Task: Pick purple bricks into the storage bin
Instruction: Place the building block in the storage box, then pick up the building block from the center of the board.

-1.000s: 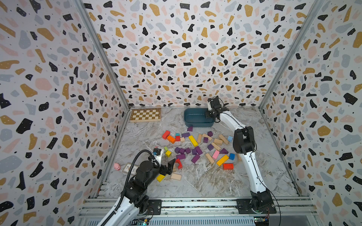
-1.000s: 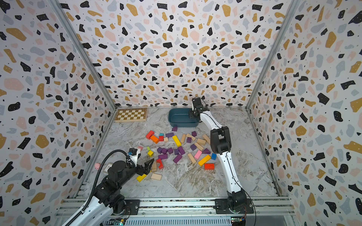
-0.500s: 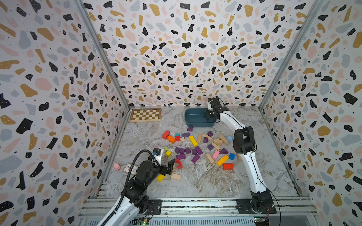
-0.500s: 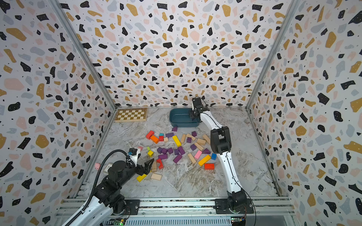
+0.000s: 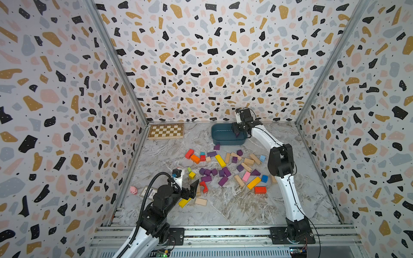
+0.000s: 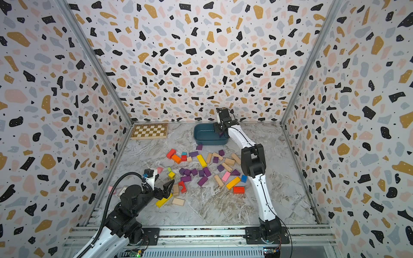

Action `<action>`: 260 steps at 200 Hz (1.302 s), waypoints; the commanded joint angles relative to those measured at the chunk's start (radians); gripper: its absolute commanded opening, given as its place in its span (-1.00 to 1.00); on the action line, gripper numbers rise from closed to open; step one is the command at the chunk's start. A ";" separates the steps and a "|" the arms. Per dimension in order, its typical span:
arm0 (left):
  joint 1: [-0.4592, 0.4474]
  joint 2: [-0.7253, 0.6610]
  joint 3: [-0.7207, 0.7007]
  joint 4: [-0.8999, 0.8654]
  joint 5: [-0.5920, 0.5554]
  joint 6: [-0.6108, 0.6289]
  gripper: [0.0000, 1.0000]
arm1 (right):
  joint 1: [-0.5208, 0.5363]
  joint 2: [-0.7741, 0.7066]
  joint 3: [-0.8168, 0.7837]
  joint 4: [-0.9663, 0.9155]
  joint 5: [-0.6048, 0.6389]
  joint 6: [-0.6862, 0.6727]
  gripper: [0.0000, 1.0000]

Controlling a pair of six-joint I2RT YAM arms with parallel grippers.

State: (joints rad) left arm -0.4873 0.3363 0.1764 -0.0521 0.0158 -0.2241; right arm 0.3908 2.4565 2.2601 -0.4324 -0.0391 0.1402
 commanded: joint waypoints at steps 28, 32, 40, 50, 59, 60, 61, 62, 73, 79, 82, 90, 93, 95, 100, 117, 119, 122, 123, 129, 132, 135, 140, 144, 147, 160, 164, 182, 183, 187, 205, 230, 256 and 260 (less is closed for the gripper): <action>-0.004 -0.023 -0.010 -0.008 -0.023 -0.009 0.97 | 0.076 -0.299 -0.327 0.150 -0.046 -0.048 0.24; -0.003 -0.024 -0.010 -0.010 -0.022 -0.009 0.97 | 0.082 -0.316 -0.354 0.160 -0.051 -0.051 0.24; -0.003 -0.028 -0.011 -0.012 -0.021 -0.010 0.98 | 0.092 -0.350 -0.401 0.174 -0.060 -0.056 0.24; -0.004 -0.031 -0.010 -0.015 -0.019 -0.010 0.97 | 0.109 -0.389 -0.458 0.191 -0.065 -0.066 0.24; -0.004 -0.035 -0.011 -0.018 -0.018 -0.009 0.98 | 0.122 -0.423 -0.509 0.207 -0.070 -0.073 0.24; -0.004 -0.035 -0.012 -0.018 -0.018 -0.009 0.98 | 0.124 -0.427 -0.515 0.208 -0.071 -0.073 0.24; -0.004 -0.036 -0.012 -0.018 -0.018 -0.009 0.97 | 0.125 -0.432 -0.522 0.211 -0.072 -0.074 0.24; -0.003 -0.036 -0.012 -0.018 -0.017 -0.010 0.98 | 0.126 -0.435 -0.528 0.213 -0.072 -0.073 0.24; -0.003 -0.040 -0.011 -0.022 -0.017 -0.009 0.97 | 0.141 -0.477 -0.600 0.236 -0.085 -0.077 0.24; -0.004 -0.042 -0.012 -0.023 -0.019 -0.009 0.97 | 0.148 -0.497 -0.639 0.252 -0.092 -0.077 0.24; -0.004 -0.043 -0.011 -0.024 -0.019 -0.009 0.98 | 0.152 -0.508 -0.658 0.261 -0.095 -0.076 0.24; -0.003 -0.046 -0.012 -0.026 -0.020 -0.011 0.98 | 0.160 -0.531 -0.703 0.278 -0.103 -0.074 0.24; -0.003 -0.047 -0.012 -0.027 -0.022 -0.011 0.98 | 0.163 -0.537 -0.716 0.283 -0.107 -0.073 0.24; -0.003 -0.047 -0.012 -0.027 -0.022 -0.011 0.97 | 0.164 -0.542 -0.723 0.283 -0.109 -0.072 0.24; -0.003 -0.049 -0.011 -0.028 -0.024 -0.011 0.98 | 0.167 -0.550 -0.740 0.289 -0.119 -0.072 0.24; -0.004 -0.055 -0.012 -0.029 -0.021 -0.010 0.98 | 0.176 -0.564 -0.782 0.308 -0.149 -0.073 0.24; -0.004 -0.057 -0.012 -0.030 -0.021 -0.010 0.98 | 0.176 -0.564 -0.785 0.306 -0.153 -0.074 0.24; -0.004 -0.057 -0.013 -0.031 -0.022 -0.009 0.97 | 0.178 -0.563 -0.787 0.306 -0.160 -0.076 0.24; -0.004 -0.058 -0.012 -0.031 -0.021 -0.009 0.97 | 0.178 -0.562 -0.789 0.306 -0.162 -0.076 0.24; -0.004 -0.060 -0.013 -0.032 -0.020 -0.009 0.98 | 0.180 -0.559 -0.793 0.307 -0.174 -0.078 0.24; -0.004 -0.061 -0.013 -0.033 -0.018 -0.009 0.97 | 0.181 -0.558 -0.795 0.309 -0.178 -0.079 0.24; -0.004 -0.063 -0.013 -0.034 -0.019 -0.009 0.98 | 0.182 -0.555 -0.799 0.310 -0.181 -0.078 0.24; -0.004 -0.065 -0.012 -0.037 -0.018 -0.009 0.98 | 0.184 -0.552 -0.803 0.312 -0.188 -0.079 0.24; -0.003 -0.067 -0.014 -0.040 -0.017 -0.009 0.98 | 0.186 -0.549 -0.807 0.313 -0.194 -0.080 0.24; -0.004 -0.070 -0.013 -0.042 -0.016 -0.010 0.98 | 0.186 -0.548 -0.811 0.315 -0.199 -0.080 0.24; -0.003 -0.080 -0.012 -0.052 -0.016 -0.012 0.98 | 0.189 -0.541 -0.829 0.331 -0.210 -0.073 0.24; -0.003 -0.083 -0.014 -0.055 -0.016 -0.013 0.98 | 0.189 -0.540 -0.834 0.335 -0.215 -0.073 0.24; -0.003 -0.097 -0.017 -0.058 -0.016 -0.015 0.98 | 0.194 -0.523 -0.838 0.338 -0.219 -0.076 0.24; -0.004 -0.097 -0.017 -0.058 -0.016 -0.014 0.97 | 0.195 -0.521 -0.837 0.337 -0.219 -0.077 0.24; -0.003 -0.100 -0.017 -0.058 -0.016 -0.014 0.97 | 0.194 -0.516 -0.836 0.337 -0.221 -0.078 0.24; -0.004 -0.103 -0.019 -0.060 -0.016 -0.014 0.98 | 0.194 -0.486 -0.811 0.319 -0.227 -0.088 0.25; -0.004 -0.104 -0.018 -0.063 -0.024 -0.019 0.98 | 0.197 -0.428 -0.746 0.289 -0.234 -0.100 0.27; -0.004 -0.106 -0.019 -0.058 -0.020 -0.018 0.98 | 0.198 -0.364 -0.690 0.277 -0.238 -0.115 0.34; -0.004 -0.106 -0.019 -0.058 -0.019 -0.016 0.98 | 0.198 -0.355 -0.685 0.280 -0.240 -0.117 0.38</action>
State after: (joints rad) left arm -0.4873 0.2405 0.1684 -0.1349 -0.0021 -0.2329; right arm 0.5831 2.0747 1.5181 -0.1238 -0.2630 0.0505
